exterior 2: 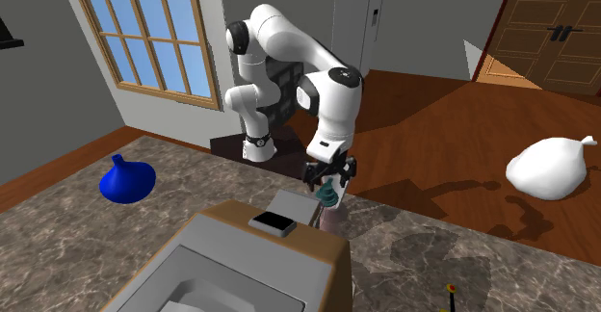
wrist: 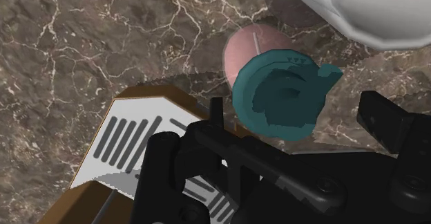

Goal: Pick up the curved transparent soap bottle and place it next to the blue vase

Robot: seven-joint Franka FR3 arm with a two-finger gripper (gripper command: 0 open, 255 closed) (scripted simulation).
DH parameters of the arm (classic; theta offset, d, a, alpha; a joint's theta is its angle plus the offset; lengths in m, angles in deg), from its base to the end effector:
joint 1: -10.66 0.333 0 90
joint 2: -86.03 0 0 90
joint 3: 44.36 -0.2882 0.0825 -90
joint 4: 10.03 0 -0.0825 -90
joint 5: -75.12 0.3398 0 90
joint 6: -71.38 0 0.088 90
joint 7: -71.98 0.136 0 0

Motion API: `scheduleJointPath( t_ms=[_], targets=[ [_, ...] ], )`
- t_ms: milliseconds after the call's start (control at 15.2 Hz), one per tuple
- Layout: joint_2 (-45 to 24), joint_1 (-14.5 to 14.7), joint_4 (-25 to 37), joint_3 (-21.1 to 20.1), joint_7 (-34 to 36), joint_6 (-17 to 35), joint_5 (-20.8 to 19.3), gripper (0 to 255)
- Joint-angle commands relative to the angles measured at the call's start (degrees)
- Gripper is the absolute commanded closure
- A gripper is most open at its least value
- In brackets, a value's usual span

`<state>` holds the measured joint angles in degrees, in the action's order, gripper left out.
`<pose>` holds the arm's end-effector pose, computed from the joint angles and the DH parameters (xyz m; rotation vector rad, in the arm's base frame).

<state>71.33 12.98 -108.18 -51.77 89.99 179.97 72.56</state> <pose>0.5689 0.0885 0.3938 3.1071 -0.2050 -0.1056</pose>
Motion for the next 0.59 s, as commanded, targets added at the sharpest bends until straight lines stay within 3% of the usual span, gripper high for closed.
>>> scheduleJointPath(
  t_ms=[0,462,528],
  targets=[
    [-0.1,-0.03,-1.04,0.02,0.01,1.16,-0.03,0],
    [-0.11,-0.03,-1.02,0.02,0.01,1.15,-0.03,0],
    [-0.12,-0.03,-1.01,0.02,0.01,1.15,-0.03,255]
  ],
)
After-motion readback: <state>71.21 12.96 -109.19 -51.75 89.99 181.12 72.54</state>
